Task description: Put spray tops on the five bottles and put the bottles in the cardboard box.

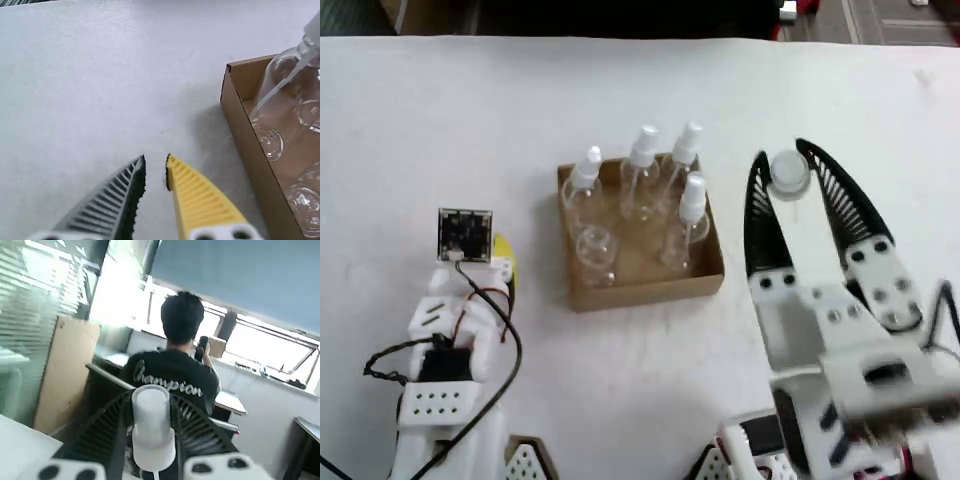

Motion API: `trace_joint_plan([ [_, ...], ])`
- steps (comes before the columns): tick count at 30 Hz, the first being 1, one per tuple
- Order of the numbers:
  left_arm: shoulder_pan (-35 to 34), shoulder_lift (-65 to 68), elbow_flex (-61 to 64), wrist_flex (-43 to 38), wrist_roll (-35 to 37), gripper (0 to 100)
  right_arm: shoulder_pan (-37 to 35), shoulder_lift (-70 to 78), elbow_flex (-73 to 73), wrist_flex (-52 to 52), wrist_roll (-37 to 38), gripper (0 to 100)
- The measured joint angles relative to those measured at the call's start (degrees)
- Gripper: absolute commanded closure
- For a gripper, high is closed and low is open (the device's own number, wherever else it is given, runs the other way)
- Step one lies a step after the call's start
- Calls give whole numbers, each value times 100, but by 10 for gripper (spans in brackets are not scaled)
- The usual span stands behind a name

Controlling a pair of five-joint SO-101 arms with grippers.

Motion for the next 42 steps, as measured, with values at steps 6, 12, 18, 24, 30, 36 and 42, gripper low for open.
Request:
trace_joint_plan([
  [6,0,0,0,0,0,928,-246,158,633,-738,-88,982],
  [12,0,0,0,0,0,928,-369,264,826,-1187,-835,982],
  [18,0,0,0,0,0,928,-1134,387,352,-2022,-2505,982],
  [24,0,0,0,0,0,928,-1635,897,325,-2136,-2690,982],
  [30,0,0,0,0,0,928,-1679,967,1187,-2163,-2690,982],
  [36,0,0,0,0,0,928,-1697,149,2233,-2875,-2708,982],
  [42,0,0,0,0,0,928,-1793,88,3367,-3930,-2708,982],
])
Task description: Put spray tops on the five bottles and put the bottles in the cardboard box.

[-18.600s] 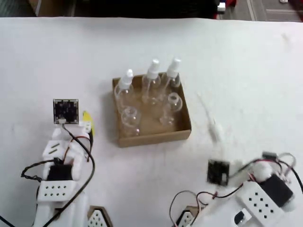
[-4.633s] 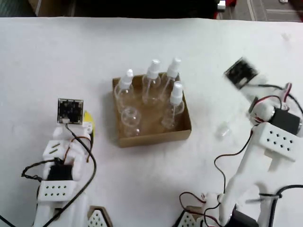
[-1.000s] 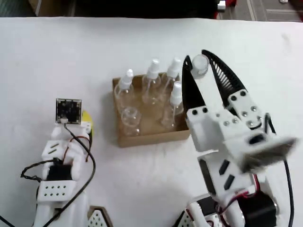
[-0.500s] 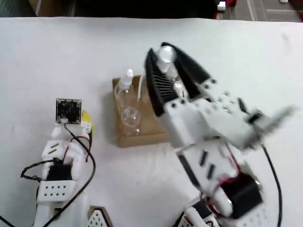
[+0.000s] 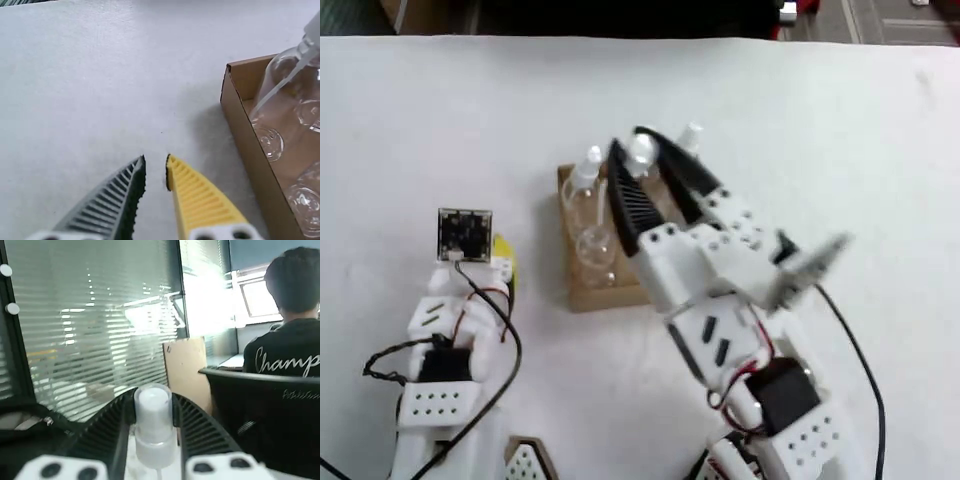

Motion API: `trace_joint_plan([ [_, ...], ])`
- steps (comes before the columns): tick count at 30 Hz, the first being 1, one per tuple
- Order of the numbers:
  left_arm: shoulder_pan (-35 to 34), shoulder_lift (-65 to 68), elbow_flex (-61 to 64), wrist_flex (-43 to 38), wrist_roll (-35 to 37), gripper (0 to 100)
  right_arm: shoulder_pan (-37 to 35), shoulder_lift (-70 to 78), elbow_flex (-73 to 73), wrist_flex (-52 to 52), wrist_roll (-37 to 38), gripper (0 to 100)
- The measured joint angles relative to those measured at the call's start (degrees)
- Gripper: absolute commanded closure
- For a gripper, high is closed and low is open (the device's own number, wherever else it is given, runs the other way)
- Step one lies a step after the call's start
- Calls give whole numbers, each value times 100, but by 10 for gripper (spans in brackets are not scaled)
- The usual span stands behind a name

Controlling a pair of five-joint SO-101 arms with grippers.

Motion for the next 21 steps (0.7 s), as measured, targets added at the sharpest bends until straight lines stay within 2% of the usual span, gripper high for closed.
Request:
trace_joint_plan([
  [6,0,0,0,0,0,928,-369,-97,229,-273,-9,982],
  [16,0,0,0,0,0,928,123,510,404,-299,-9,982],
  [21,0,0,0,0,0,928,123,519,615,-299,-9,982],
])
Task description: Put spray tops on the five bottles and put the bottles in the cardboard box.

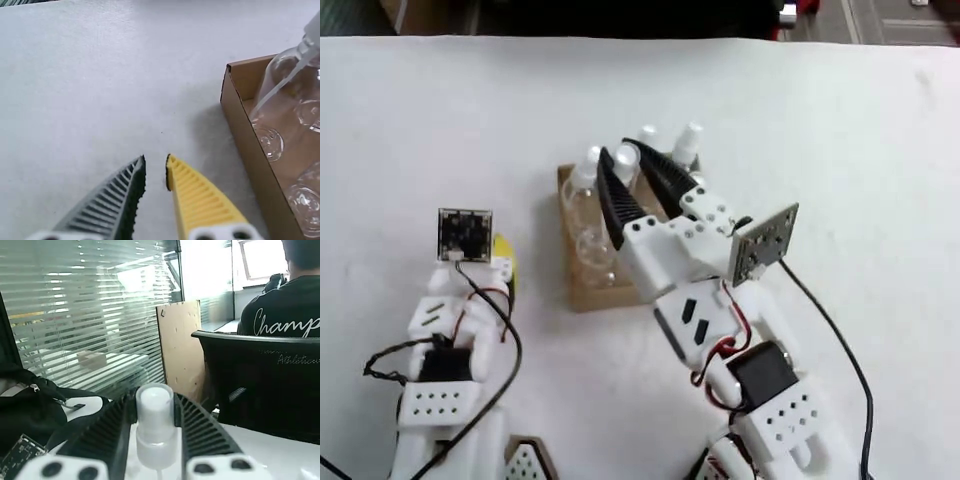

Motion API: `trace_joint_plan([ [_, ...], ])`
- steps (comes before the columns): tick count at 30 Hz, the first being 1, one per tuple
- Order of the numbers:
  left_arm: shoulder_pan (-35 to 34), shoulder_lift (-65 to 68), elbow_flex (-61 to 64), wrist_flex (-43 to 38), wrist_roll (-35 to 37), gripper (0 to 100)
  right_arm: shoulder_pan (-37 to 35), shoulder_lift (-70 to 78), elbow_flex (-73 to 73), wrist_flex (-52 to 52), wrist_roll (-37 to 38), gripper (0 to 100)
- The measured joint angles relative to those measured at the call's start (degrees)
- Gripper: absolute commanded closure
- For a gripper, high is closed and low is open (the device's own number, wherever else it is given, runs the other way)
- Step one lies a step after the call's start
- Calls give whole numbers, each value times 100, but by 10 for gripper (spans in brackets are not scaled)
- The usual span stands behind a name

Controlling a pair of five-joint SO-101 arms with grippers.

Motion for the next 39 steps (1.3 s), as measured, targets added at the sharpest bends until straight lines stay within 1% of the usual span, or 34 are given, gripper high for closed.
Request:
trace_joint_plan([
  [7,0,0,0,0,0,928,-35,0,0,-378,0,982],
  [11,0,0,0,0,0,928,-211,0,26,-387,0,982],
  [24,0,0,0,0,0,928,-123,35,308,-413,0,982],
  [28,0,0,0,0,0,928,-149,264,308,-440,0,982],
  [34,0,0,0,0,0,928,-149,396,325,-967,0,982],
  [39,0,0,0,0,0,928,-141,440,325,-1029,0,982],
])
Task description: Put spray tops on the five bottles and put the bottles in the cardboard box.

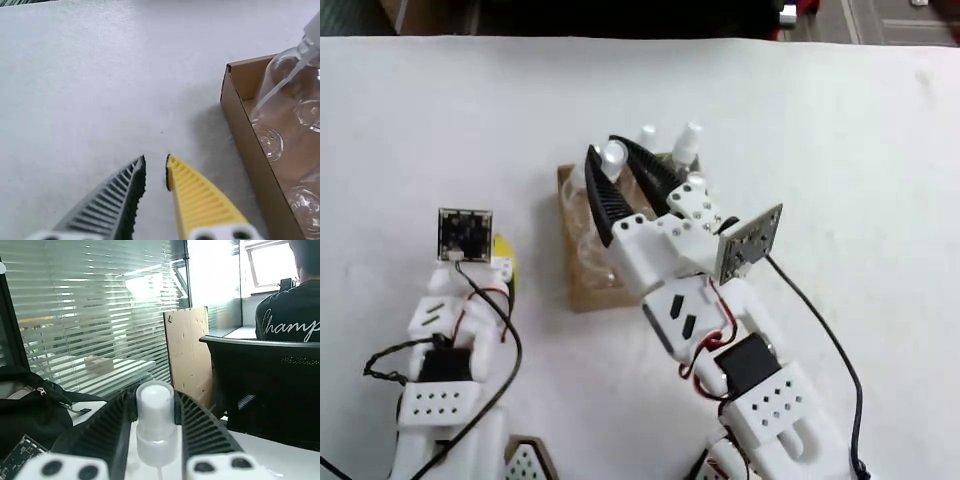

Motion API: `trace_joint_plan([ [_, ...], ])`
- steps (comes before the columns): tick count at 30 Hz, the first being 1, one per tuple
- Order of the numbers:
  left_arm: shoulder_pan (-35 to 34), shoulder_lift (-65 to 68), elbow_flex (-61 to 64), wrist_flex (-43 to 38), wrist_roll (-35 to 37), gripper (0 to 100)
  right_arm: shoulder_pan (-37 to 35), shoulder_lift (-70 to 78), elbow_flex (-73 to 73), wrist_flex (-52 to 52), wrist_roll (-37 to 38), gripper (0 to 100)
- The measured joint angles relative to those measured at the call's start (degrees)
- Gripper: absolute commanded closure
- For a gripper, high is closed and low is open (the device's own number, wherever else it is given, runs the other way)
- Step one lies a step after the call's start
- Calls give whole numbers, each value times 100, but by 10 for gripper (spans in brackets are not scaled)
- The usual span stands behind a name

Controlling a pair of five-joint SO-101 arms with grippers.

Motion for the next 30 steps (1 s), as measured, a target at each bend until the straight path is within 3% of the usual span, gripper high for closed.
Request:
trace_joint_plan([
  [30,0,0,0,0,0,928,-9,18,1380,-26,0,981],
])
